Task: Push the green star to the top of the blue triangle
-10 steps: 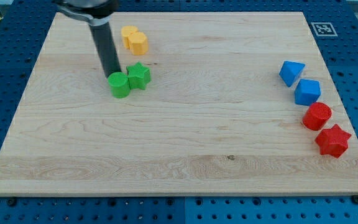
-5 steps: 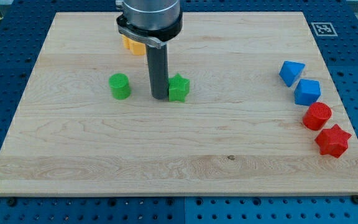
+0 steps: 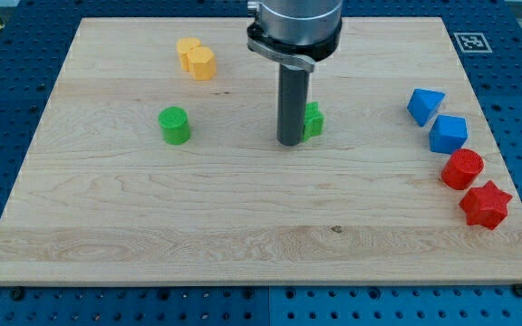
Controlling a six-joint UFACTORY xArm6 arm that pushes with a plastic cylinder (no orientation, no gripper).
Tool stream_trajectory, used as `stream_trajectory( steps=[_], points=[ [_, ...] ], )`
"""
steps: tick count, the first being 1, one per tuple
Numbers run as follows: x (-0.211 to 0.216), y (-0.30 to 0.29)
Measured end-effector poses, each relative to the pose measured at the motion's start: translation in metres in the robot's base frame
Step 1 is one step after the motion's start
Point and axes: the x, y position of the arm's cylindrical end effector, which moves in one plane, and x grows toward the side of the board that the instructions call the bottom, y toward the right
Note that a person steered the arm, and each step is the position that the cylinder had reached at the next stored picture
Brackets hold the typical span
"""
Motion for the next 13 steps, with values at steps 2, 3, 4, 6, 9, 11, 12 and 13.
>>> stream_trajectory(
  steps=[2, 3, 4, 6, 9, 11, 12, 13],
  points=[
    [-0.026, 0.006],
    [-0.05, 0.012],
    [-0.052, 0.028],
    [-0.058, 0.062],
    [-0.077, 0.078],
    [-0.08, 0.106],
    [-0.082, 0.109],
    [-0.083, 0.111]
  ],
)
